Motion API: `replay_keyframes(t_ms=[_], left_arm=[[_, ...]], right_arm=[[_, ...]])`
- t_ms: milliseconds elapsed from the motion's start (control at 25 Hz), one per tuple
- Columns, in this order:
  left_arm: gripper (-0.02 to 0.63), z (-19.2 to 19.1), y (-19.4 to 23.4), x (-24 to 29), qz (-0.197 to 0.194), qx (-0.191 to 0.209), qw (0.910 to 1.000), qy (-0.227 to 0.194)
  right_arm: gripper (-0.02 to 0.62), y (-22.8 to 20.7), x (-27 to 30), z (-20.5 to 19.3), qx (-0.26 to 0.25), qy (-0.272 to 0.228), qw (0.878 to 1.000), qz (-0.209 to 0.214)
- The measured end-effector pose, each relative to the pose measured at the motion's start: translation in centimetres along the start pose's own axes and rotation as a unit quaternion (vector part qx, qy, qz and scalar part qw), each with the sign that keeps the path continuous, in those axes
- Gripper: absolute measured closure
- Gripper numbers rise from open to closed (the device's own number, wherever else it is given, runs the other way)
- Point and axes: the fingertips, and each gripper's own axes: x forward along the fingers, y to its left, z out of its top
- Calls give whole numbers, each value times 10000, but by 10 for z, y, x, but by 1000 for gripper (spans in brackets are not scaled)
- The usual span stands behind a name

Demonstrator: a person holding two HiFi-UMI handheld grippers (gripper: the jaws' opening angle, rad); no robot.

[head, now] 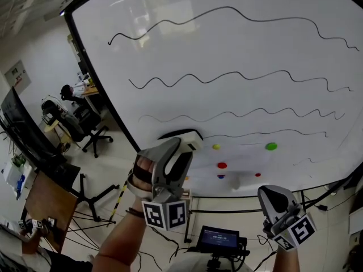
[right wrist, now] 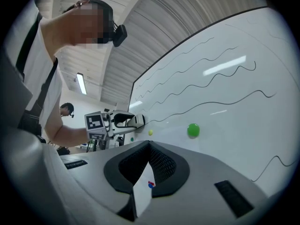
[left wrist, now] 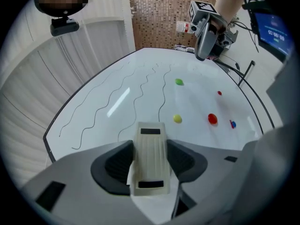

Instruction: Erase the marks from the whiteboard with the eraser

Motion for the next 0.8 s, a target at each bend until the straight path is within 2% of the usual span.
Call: replay_keyframes(t_ms=[200,320,520,800], left_arm=[[356,6,-6,2,-99,78,9999,-32],[356,-13,-14,-4,-222,80,9996,149],[354,-47,-9,-16,-202,-86,9986,471],[356,-29,-6,-6,-97,49,9997,211]], right_arm=[[589,0,3,0,33,1,10000,45],[589,3,7,-3,29,2,9999,114],[589,10,13,-3,30,24,9999,155],[589,9,19,1,-95,-51,9998,196]])
